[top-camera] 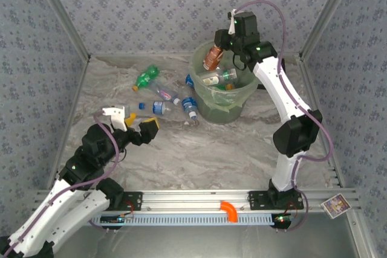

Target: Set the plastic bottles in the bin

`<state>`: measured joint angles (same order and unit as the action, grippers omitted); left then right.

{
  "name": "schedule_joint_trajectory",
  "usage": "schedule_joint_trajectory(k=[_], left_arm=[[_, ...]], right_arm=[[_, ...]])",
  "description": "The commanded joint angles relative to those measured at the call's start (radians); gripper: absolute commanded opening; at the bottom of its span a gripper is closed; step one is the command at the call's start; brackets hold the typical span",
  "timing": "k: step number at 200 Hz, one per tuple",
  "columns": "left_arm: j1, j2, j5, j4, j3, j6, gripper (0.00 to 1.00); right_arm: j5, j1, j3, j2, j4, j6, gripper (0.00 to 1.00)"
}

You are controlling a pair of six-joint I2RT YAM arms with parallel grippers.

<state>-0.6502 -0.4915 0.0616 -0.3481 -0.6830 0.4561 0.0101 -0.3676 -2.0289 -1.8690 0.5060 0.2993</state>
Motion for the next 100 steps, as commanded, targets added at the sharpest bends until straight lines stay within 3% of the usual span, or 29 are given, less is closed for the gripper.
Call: schedule_joint_trajectory(k=[1, 55, 81, 92, 100], left_arm=[[0.002, 0.004, 0.014, 0.001, 0.0, -0.01, 1.0], [0.002, -0.007, 0.015, 0.006, 0.0, -0.014, 1.0], [0.002, -0.013, 0.014, 0.018, 0.005, -0.011, 1.0], [0.001, -0.016, 0.012, 0.02, 0.005, -0.01, 1.0], [0.001, -0.019, 0.012, 0.022, 0.005, -0.011, 1.0]], right_arm=[[-0.012, 0.001, 0.011, -0.019, -0.001, 0.001, 0.29], [0.008, -0.01, 0.16, 0.071, -0.07, 0.0, 0.32], [-0.067, 0.002, 0.221, 0.108, -0.074, 0.046, 0.36], [-0.087, 0.0, 0.242, 0.124, -0.072, 0.057, 0.41], [-0.099, -0.002, 0.264, 0.141, -0.082, 0.063, 0.5]])
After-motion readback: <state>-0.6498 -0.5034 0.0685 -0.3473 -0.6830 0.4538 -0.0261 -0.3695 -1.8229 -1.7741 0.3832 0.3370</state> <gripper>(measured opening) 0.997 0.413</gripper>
